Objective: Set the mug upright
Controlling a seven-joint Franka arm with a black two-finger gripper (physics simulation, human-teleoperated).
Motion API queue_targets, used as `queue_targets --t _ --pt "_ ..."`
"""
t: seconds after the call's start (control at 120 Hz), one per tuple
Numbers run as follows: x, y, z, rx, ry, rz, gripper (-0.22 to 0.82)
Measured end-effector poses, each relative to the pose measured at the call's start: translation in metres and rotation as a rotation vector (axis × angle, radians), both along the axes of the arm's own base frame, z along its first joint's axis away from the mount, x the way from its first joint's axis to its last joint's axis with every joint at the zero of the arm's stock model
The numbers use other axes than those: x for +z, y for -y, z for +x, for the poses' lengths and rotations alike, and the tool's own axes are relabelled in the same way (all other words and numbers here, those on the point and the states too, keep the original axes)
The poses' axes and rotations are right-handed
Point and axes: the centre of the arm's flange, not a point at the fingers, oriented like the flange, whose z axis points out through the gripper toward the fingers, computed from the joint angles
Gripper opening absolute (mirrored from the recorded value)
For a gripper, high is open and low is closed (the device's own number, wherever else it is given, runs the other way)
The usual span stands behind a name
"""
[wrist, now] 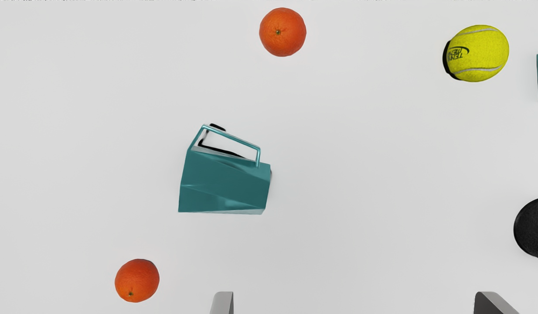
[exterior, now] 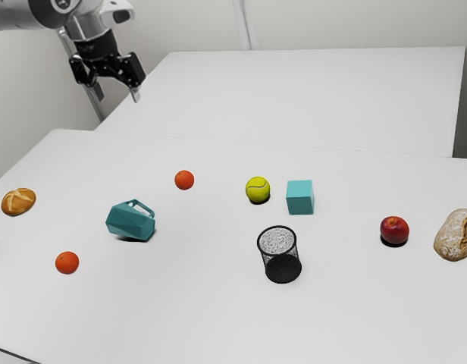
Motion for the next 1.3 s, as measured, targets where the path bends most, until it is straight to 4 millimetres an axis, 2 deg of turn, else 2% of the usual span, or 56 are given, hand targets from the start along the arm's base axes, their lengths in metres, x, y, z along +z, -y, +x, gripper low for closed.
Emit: queue_targets --t 0.083,0.133,0.217,0.3,0.375,0.45,0.483,0.517,0.625,0.925,1.008,1.125,1.3 --pt "-0.001 0.000 -0.003 0.002 -0.003 -0.014 0.60" --pt "-0.009 0.000 -0.004 0.007 -0.022 -0.034 0.60" --pt "-0.045 -0.020 -0.008 0.041 -0.094 -0.091 0.60" --pt "-0.093 -0.069 -0.018 0.112 -0.158 -0.193 0.60" --pt "-0.155 -0.132 -0.037 0.208 -0.201 -0.318 0.60" --pt "-0.204 -0.194 -0.059 0.307 -0.191 -0.433 0.60" --pt "-0.222 -0.213 -0.063 0.330 -0.178 -0.474 0.61" --pt "-0.237 -0.222 -0.063 0.333 -0.162 -0.507 0.60" --pt "-0.278 -0.240 -0.050 0.312 -0.107 -0.602 0.60" --pt "-0.331 -0.276 -0.020 0.196 0.068 -0.823 0.60" --pt "-0.349 -0.275 -0.013 0.149 0.082 -0.885 0.60" --pt "-0.361 -0.269 -0.012 0.075 0.088 -0.943 0.60" --pt "-0.376 -0.267 -0.027 0.006 0.066 -1.012 0.60"
